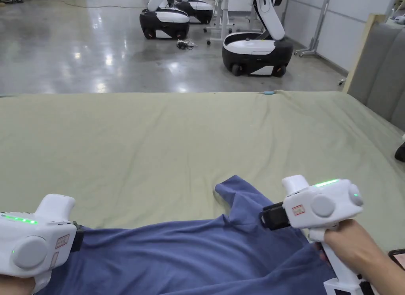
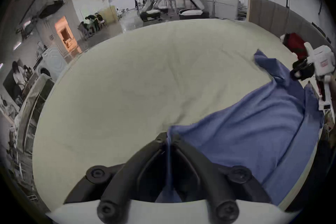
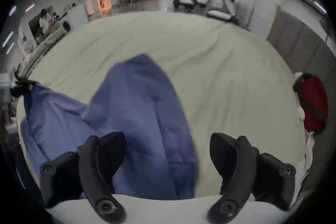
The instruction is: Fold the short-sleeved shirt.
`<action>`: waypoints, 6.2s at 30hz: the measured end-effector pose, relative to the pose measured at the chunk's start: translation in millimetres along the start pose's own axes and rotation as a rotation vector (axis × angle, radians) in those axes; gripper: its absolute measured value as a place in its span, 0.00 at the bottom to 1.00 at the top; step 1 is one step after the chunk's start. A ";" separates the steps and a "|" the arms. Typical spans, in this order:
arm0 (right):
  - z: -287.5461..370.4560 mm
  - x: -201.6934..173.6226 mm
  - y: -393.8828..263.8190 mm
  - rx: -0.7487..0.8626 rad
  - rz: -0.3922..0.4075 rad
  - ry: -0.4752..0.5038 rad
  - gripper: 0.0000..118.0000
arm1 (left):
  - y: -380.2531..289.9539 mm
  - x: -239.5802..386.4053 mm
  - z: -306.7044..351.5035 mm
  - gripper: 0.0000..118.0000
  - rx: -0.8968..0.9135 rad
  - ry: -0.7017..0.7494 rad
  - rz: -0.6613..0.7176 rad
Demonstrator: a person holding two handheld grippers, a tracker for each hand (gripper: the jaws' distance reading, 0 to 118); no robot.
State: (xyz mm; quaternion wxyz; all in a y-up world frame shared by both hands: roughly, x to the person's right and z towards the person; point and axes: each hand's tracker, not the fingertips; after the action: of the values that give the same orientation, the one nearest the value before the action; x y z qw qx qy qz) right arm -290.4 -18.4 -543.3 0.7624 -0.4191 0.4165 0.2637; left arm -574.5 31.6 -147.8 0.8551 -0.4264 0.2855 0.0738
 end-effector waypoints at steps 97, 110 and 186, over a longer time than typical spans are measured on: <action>240.9 -138.5 -179.6 0.723 -0.189 0.080 0.02 | -98.9 37.8 150.2 0.11 0.142 -0.231 0.459; 246.0 -120.6 -201.9 0.744 -0.227 0.115 0.02 | -84.6 109.8 85.1 0.79 0.047 -0.469 0.372; 236.5 -149.2 -208.7 0.684 -0.208 0.176 0.02 | -79.7 205.7 98.7 0.19 0.138 -0.355 0.100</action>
State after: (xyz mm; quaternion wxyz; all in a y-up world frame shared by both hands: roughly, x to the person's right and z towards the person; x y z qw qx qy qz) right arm -112.4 70.4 -256.7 0.8424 -0.2014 0.4998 -0.0070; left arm -333.1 33.8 -159.7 0.9145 -0.3323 0.1557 0.1705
